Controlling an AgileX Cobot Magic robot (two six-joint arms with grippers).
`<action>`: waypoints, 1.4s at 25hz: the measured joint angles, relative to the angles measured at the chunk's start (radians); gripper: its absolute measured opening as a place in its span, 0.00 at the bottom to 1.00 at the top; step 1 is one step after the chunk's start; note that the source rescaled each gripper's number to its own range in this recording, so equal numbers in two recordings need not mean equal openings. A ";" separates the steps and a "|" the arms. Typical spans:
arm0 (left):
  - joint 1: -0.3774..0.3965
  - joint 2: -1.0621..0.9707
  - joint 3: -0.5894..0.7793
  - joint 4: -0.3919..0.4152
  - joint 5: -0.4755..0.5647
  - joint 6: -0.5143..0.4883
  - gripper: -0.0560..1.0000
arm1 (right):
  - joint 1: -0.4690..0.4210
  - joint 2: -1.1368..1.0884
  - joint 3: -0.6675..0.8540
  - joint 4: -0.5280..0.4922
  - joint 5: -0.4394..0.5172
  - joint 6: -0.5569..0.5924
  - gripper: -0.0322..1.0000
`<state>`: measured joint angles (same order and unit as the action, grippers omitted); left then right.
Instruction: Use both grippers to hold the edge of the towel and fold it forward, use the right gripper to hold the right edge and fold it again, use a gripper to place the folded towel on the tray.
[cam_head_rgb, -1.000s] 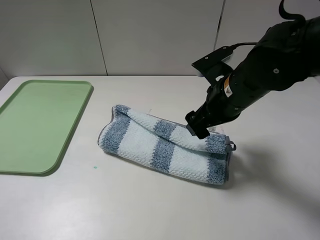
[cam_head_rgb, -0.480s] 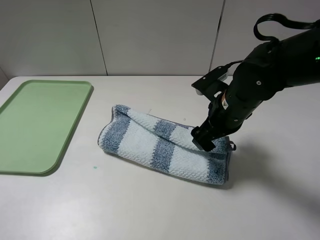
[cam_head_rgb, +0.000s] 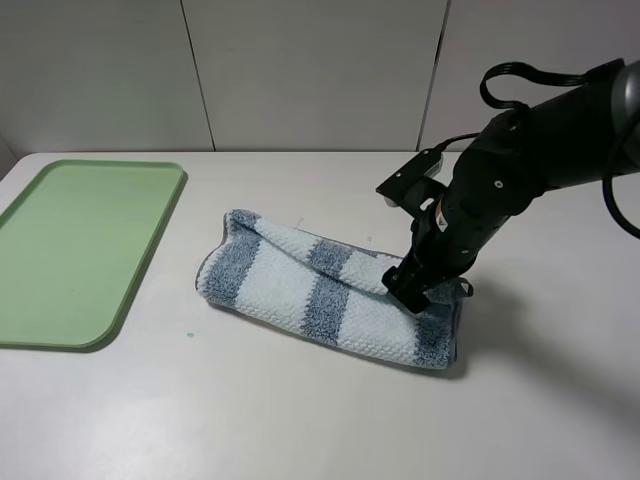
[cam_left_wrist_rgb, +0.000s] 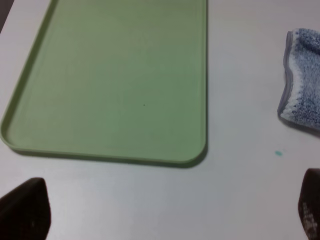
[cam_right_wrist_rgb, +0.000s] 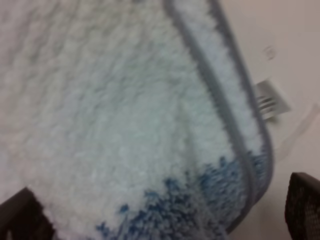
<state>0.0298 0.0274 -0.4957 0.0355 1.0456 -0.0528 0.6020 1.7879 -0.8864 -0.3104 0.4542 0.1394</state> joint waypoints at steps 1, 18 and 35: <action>0.000 0.000 0.000 0.000 0.000 0.000 1.00 | -0.014 0.000 0.000 -0.006 -0.006 0.010 1.00; 0.000 0.000 0.000 0.001 0.000 0.000 1.00 | -0.180 0.001 -0.192 0.018 0.210 0.251 1.00; 0.000 0.000 0.000 0.001 0.000 0.000 1.00 | -0.124 -0.020 -0.174 0.346 0.322 0.527 1.00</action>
<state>0.0298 0.0274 -0.4957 0.0364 1.0456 -0.0528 0.4775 1.7674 -1.0607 0.0360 0.7765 0.6666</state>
